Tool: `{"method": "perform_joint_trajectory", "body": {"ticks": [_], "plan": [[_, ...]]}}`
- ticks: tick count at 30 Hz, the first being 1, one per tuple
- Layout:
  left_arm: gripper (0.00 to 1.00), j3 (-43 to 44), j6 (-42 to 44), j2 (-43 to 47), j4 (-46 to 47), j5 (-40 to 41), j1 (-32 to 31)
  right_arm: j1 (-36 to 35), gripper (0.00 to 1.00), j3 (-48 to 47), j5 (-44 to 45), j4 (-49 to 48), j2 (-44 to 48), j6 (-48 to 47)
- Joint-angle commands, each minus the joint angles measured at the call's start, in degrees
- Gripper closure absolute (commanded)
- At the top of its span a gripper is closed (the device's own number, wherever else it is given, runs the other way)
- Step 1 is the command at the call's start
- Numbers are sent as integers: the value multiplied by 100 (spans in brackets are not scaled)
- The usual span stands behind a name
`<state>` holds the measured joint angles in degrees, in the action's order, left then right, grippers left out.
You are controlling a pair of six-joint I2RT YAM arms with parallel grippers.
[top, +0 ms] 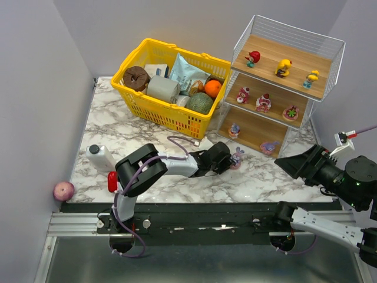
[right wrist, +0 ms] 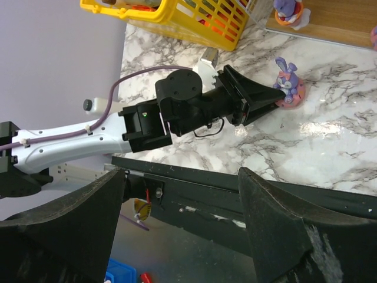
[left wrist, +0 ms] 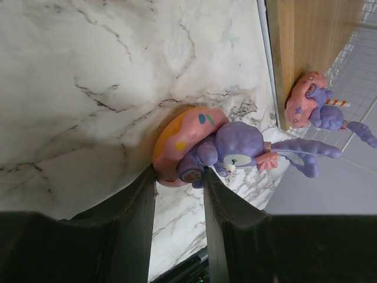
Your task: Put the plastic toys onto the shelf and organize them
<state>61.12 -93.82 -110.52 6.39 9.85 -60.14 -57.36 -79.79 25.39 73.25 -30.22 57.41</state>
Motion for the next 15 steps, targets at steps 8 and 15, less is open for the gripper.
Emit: {"method": "perform_joint_trajectory", "body": {"ticks": [8,15], "plan": [[99,1208,514,-611,169,210,108,-29,16,7,230,268,174,69],[99,1938,488,-1103,-7,211,222,-29,16,16,291,365,288,95]]}}
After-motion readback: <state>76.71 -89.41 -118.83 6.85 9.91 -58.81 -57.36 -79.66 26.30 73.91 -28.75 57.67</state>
